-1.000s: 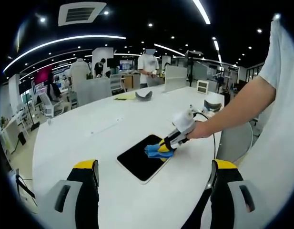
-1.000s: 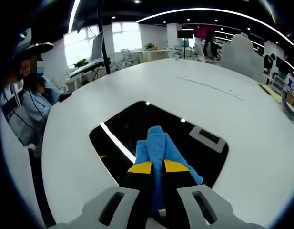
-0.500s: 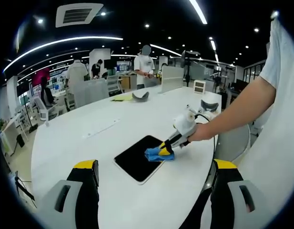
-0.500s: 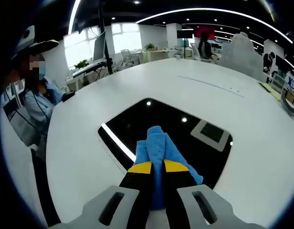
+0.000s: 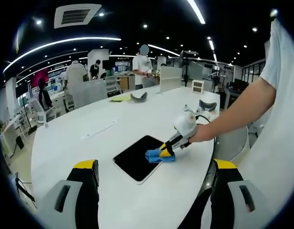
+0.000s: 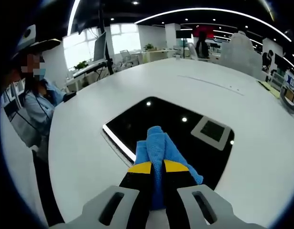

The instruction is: Wipe the mirror surface with the cleaning cloth until all visible marks leave the cleaned area.

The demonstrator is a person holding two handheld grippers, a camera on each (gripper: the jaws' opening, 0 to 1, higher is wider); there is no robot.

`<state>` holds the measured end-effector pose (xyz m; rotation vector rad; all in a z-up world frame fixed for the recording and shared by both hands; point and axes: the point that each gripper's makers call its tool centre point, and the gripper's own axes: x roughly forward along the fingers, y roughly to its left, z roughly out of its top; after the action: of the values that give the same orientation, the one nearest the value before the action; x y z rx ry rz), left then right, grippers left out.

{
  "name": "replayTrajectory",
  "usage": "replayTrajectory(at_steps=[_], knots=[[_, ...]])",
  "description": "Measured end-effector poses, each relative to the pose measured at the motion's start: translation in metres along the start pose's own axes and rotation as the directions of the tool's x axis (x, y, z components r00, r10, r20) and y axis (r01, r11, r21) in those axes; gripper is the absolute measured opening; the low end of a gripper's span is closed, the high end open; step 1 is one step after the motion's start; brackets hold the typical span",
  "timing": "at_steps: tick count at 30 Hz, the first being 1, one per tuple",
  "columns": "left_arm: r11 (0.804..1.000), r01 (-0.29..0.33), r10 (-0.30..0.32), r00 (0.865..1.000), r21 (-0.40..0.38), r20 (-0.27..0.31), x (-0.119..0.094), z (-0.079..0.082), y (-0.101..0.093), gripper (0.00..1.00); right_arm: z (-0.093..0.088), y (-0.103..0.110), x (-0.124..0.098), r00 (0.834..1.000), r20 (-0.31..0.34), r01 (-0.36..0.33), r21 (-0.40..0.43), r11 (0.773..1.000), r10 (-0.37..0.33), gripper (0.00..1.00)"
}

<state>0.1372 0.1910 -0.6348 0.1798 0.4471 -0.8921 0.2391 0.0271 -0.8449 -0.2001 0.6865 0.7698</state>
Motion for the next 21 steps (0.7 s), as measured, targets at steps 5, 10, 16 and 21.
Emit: replayTrajectory(at_steps=[5, 10, 16, 21], knots=[[1.0, 0.004, -0.004, 1.0, 0.001, 0.002, -0.0019, -0.0004, -0.0015, 0.99, -0.0009, 0.002, -0.001, 1.0, 0.001, 0.002, 0.002, 1.0, -0.002, 0.02], [1.0, 0.008, -0.008, 1.0, 0.005, -0.001, -0.0031, -0.0024, -0.0019, 0.99, -0.0012, 0.0035, -0.0012, 1.0, 0.0, 0.007, 0.011, 1.0, -0.007, 0.02], [1.0, 0.013, -0.013, 1.0, 0.003, 0.001, -0.0031, -0.0035, -0.0021, 0.99, -0.0011, 0.0053, -0.0005, 1.0, 0.003, 0.007, 0.029, 1.0, -0.007, 0.02], [1.0, 0.016, -0.016, 1.0, -0.001, 0.006, -0.0029, -0.0038, -0.0028, 0.99, 0.0004, 0.0085, 0.0021, 1.0, -0.002, -0.001, 0.031, 1.0, 0.001, 0.02]])
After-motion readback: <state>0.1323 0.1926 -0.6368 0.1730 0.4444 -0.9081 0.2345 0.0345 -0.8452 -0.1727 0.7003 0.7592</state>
